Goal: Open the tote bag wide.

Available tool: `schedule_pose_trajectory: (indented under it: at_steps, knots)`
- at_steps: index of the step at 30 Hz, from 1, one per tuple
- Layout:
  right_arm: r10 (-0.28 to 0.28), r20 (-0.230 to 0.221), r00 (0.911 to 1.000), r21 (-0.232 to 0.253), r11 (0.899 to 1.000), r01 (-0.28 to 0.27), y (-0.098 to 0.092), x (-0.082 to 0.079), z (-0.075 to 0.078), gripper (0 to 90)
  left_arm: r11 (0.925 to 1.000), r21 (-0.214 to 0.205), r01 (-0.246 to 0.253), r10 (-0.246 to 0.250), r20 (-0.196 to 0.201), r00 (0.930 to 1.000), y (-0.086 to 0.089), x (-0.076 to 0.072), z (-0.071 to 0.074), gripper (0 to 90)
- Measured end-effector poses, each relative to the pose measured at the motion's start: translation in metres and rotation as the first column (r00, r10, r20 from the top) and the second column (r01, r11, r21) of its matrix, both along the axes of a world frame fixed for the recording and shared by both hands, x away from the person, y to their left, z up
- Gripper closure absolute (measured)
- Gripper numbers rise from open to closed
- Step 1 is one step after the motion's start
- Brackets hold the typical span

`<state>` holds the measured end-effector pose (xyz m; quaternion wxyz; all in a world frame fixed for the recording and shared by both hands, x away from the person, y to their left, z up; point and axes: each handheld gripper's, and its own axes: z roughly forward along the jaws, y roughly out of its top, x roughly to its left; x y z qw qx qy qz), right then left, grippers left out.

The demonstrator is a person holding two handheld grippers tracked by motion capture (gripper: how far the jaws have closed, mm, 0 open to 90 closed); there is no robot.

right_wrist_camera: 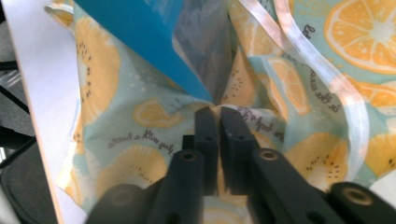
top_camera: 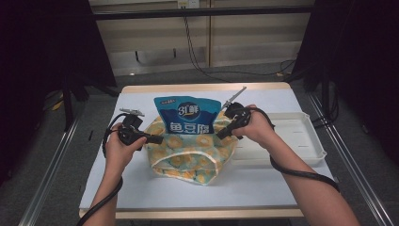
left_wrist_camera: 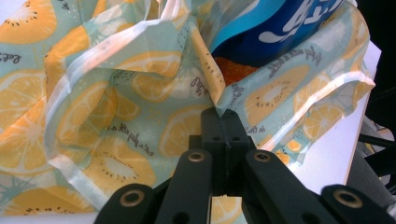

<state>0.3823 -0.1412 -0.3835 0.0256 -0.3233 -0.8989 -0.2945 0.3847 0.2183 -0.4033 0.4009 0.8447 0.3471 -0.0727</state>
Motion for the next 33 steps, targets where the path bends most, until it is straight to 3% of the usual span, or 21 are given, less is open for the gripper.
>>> schedule_pose_trajectory:
  at_steps: [2, 3, 6, 8, 9, 20, 21, 23, 25, 29, 33]
  knots:
    - [0.006, 0.001, 1.0, -0.009, 1.0, -0.006, 0.0, -0.001, -0.003, 90.0, 0.9998, 0.02, -0.004, 0.004, 0.007, 1.0, 0.001, -0.001, -0.001, 90.0]
    - [0.007, -0.001, 1.0, -0.012, 1.0, -0.007, 0.001, -0.001, -0.005, 90.0, 1.0, 0.0, -0.001, 0.001, -0.001, 1.0, 0.001, 0.0, -0.003, 90.0]
    - [0.008, -0.003, 1.0, -0.014, 1.0, -0.009, 0.001, -0.003, -0.008, 90.0, 0.9999, -0.002, -0.013, 0.013, -0.008, 0.9999, 0.002, -0.002, -0.007, 90.0]
    - [0.009, -0.008, 0.9999, -0.01, 1.0, -0.009, 0.001, -0.003, -0.01, 90.0, 0.9996, 0.019, -0.021, 0.021, -0.004, 0.9998, 0.004, -0.002, -0.01, 90.0]
    - [0.01, -0.008, 0.9999, -0.01, 1.0, -0.01, 0.002, -0.004, -0.011, 90.0, 0.9998, 0.001, -0.019, 0.019, -0.017, 0.9997, 0.004, -0.003, -0.012, 90.0]
    - [0.02, -0.002, 0.9998, 0.0, 1.0, -0.02, 0.003, -0.007, -0.018, 89.1, 0.9984, 0.042, -0.038, 0.039, -0.033, 0.9987, 0.012, -0.008, -0.023, 90.0]
    - [0.02, 0.001, 0.9998, -0.001, 1.0, -0.02, 0.003, -0.007, -0.018, 86.6, 0.9968, 0.064, -0.048, 0.05, -0.031, 0.9983, 0.013, -0.009, -0.024, 90.0]
    - [0.025, 0.006, 0.9997, 0.0, 1.0, -0.025, 0.002, -0.007, -0.017, 82.8, 0.998, 0.044, -0.046, 0.048, -0.043, 0.9979, 0.017, -0.01, -0.026, 90.0]
    - [0.022, 0.003, 0.9997, 0.002, 1.0, -0.022, 0.0, -0.008, -0.015, 75.9, 0.9966, 0.06, -0.057, 0.059, -0.034, 0.9976, 0.02, -0.01, -0.026, 90.0]
    - [0.009, 0.01, 0.9999, 0.001, 1.0, -0.009, -0.008, -0.008, -0.006, 72.8, 0.9972, 0.04, -0.062, 0.065, -0.055, 0.9964, 0.025, -0.01, -0.029, 90.0]
    - [0.007, 0.024, 0.9997, -0.019, 1.0, -0.007, -0.013, -0.006, 0.0, 73.3, 0.9964, 0.051, -0.067, 0.07, -0.049, 0.9964, 0.028, -0.01, -0.029, 90.0]
